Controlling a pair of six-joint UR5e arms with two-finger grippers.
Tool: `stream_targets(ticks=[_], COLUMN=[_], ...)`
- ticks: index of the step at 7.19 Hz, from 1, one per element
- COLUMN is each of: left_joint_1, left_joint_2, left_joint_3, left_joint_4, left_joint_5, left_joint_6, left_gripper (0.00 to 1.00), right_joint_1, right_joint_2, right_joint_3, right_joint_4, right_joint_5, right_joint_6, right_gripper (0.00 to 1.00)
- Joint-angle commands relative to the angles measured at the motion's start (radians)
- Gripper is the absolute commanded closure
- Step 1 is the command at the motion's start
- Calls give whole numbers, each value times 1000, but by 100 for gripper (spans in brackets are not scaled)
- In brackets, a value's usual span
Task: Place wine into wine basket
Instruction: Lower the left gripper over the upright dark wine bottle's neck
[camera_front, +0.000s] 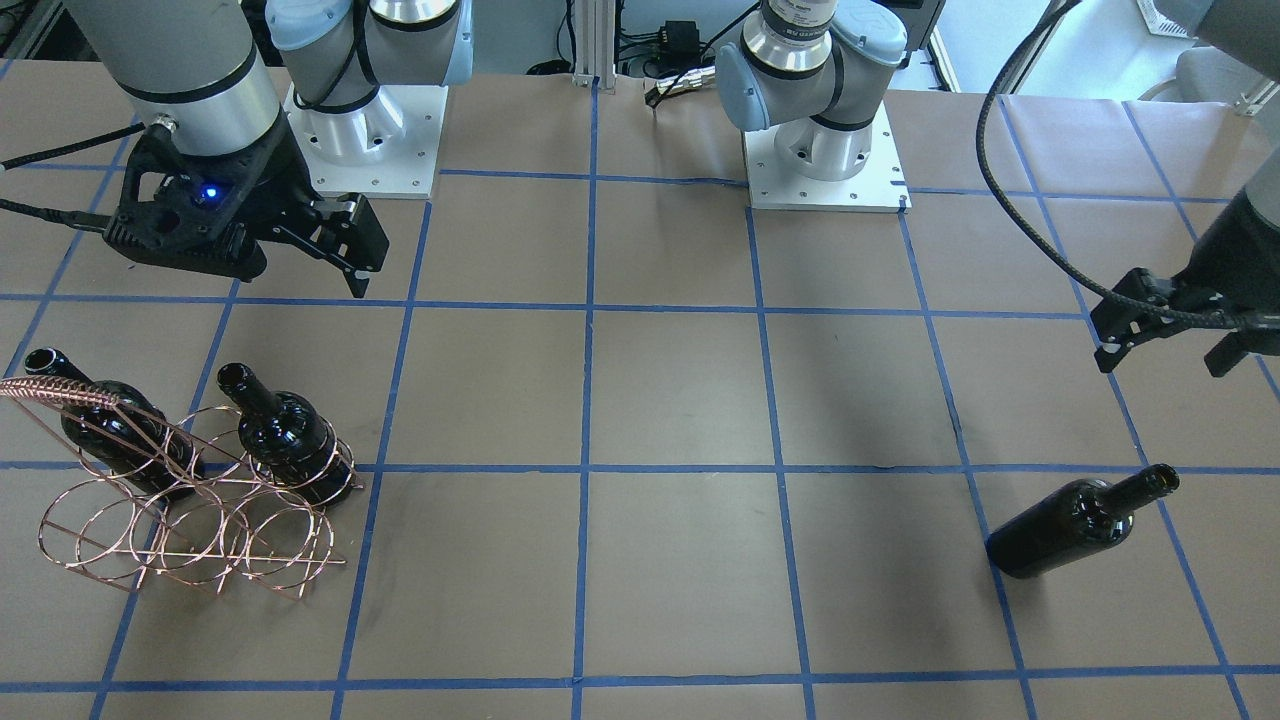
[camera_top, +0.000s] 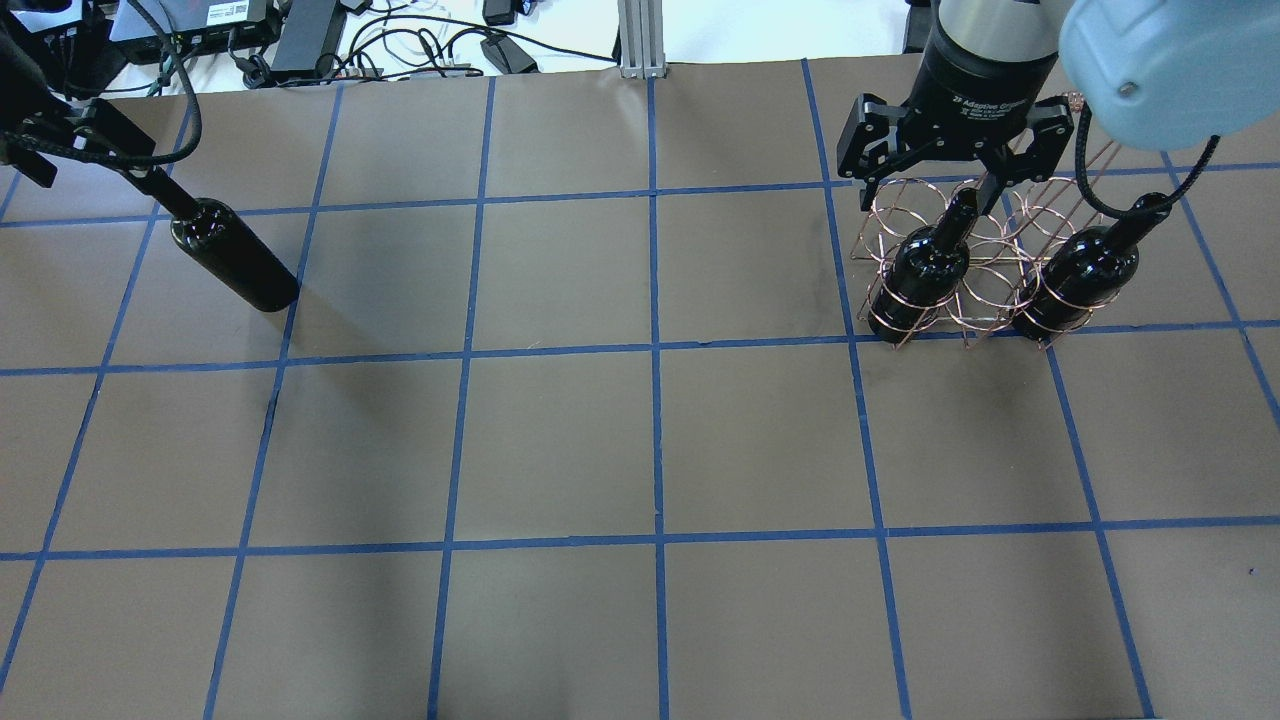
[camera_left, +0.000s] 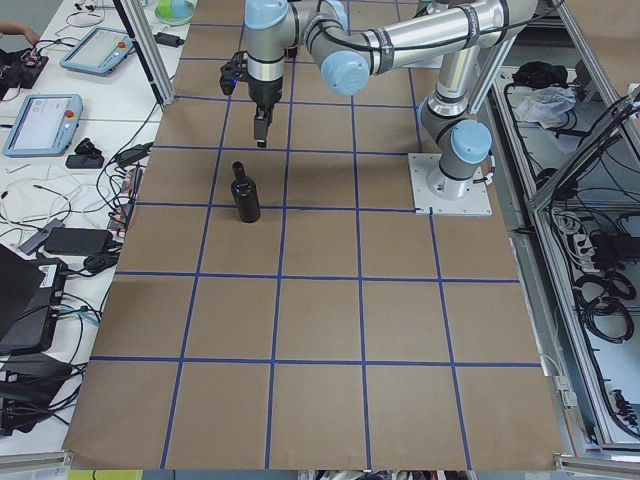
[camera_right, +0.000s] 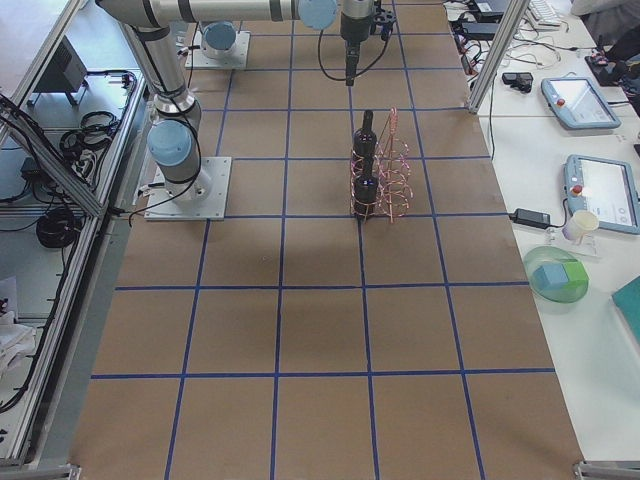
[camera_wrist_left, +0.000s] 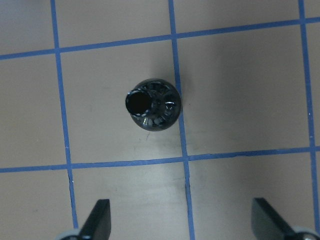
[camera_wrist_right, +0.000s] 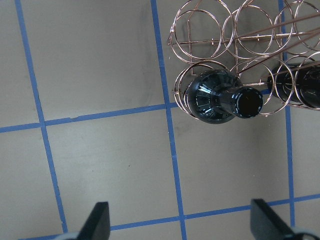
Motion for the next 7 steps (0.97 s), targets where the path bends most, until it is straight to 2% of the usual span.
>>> stream_targets(ticks=[1, 3, 7], left_joint_1=[21, 22, 22], left_joint_2=[-68, -120, -165], left_joint_3=[1, 1, 3], left_joint_4=[96, 166, 179], left_joint_5=[-2, -40, -79], left_joint_6=[52, 55, 49], left_gripper=[0, 0, 0], right_joint_1=[0, 0, 0], right_joint_2=[0, 1, 1], right_joint_3=[0, 0, 0], right_joint_4=[-1, -1, -1], right_joint_5=[1, 0, 0], right_joint_6=[-1, -2, -1], right_gripper=[0, 0, 0])
